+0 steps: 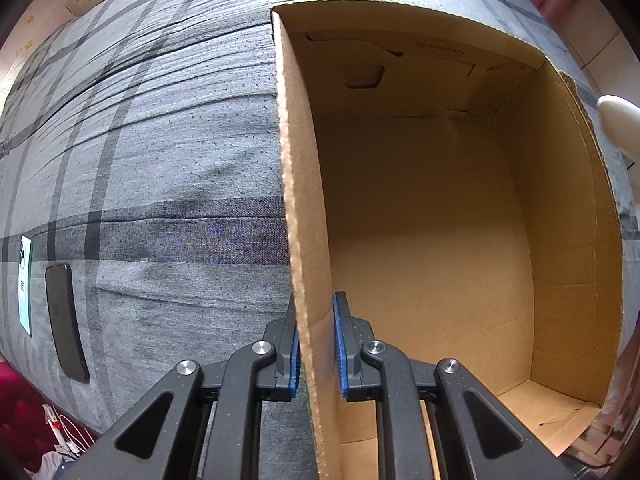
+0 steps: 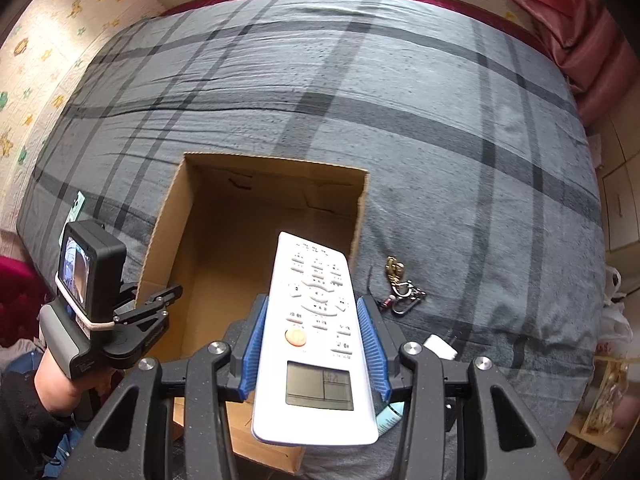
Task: Organize rigid objects
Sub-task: 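Lift the remote and carry it over the box with the right gripper, then lower the remote into the box and open the right gripper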
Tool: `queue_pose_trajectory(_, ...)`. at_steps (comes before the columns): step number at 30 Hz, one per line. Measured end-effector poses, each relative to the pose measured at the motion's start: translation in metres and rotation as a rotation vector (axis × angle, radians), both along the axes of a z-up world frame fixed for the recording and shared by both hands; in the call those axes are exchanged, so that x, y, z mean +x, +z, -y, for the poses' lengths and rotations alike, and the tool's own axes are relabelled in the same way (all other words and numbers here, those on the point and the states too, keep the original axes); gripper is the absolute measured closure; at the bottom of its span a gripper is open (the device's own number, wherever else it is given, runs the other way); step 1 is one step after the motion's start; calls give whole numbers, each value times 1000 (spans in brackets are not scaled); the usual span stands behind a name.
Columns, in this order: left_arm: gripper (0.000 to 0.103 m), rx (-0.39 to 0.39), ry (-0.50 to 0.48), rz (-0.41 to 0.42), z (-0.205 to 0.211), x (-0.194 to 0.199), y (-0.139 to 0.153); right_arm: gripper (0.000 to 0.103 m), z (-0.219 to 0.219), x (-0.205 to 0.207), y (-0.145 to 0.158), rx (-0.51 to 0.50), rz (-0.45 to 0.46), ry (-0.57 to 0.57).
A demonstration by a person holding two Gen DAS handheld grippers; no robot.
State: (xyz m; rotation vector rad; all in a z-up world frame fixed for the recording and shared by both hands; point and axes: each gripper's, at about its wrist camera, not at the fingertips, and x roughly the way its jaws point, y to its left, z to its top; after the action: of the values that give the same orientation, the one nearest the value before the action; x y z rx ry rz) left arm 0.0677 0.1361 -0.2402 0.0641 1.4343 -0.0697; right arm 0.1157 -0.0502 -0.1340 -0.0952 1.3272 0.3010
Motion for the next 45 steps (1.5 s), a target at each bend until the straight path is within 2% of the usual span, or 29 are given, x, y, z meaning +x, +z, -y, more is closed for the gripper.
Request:
queue_pose_trajectory(14,89,-17,32,68,-2,-13,3,56,-54,15,-48,-21,-33,101)
queue_pose_trajectory(23,89,-27,51,91,-3,-13,0,56,-75,27,-94,-43,-65,113)
queue_pose_trajectory(32,89,-24,57,101,-3,-12,-4,56,-82,21,-136,-69,-140,128)
queue_pose_trajectory(35,89,-20,56,99,-3,-11,-6,60,-81,20,-147,-62,-174,123)
queue_pose_trajectory(36,89,-18,53,99,-2,-11,-6,64,-80,20,-150,-56,-183,121)
queue_pose_trajectory(45,89,2,40,91,1,-8,-12,61,-71,20,-141,-14,-166,91)
